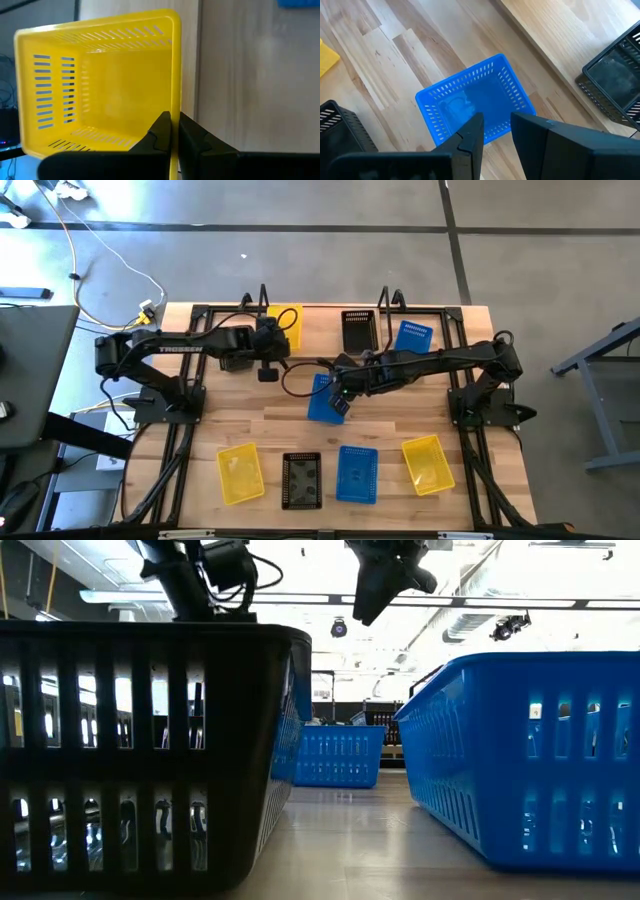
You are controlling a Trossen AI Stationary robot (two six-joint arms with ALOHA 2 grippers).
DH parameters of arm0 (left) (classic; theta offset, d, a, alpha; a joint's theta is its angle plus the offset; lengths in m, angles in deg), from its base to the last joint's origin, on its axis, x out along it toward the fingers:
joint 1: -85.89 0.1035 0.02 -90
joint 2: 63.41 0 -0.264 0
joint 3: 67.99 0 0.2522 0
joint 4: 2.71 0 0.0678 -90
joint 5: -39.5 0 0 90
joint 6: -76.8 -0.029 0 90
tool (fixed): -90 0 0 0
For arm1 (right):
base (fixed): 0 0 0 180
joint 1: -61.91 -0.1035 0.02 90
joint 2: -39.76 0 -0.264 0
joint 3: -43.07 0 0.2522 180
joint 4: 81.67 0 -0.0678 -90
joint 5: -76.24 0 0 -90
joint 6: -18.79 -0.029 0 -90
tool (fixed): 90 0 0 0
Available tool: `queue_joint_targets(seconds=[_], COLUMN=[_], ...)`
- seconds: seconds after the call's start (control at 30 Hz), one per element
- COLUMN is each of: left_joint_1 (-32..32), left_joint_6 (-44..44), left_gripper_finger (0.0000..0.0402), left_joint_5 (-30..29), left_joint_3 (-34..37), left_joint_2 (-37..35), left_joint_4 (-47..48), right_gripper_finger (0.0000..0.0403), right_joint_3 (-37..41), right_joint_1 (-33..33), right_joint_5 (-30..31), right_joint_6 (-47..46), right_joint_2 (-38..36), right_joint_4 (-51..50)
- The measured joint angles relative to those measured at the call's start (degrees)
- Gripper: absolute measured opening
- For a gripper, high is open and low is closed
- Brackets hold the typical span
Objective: Stack baskets on shelf by color
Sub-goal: Put the top left yellow basket on the shelf
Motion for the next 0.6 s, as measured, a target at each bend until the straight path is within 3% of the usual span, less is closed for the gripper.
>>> queue_joint_targets(seconds=[0.6], left_joint_1=[0.80], left_joint_6=[-0.12], left_gripper_finger=[0.0025], left_joint_5=[0.35], left_joint_3=[0.00], left_joint_2=[4.75], left_joint_4=[-2.08], right_gripper_finger=[0.0083], right_joint_3=[0.02], right_joint_1=[-0.02], right_joint_5=[-3.61], right_joint_6=[-0.04], right_joint_2=[0.00], right_joint_4=[0.02])
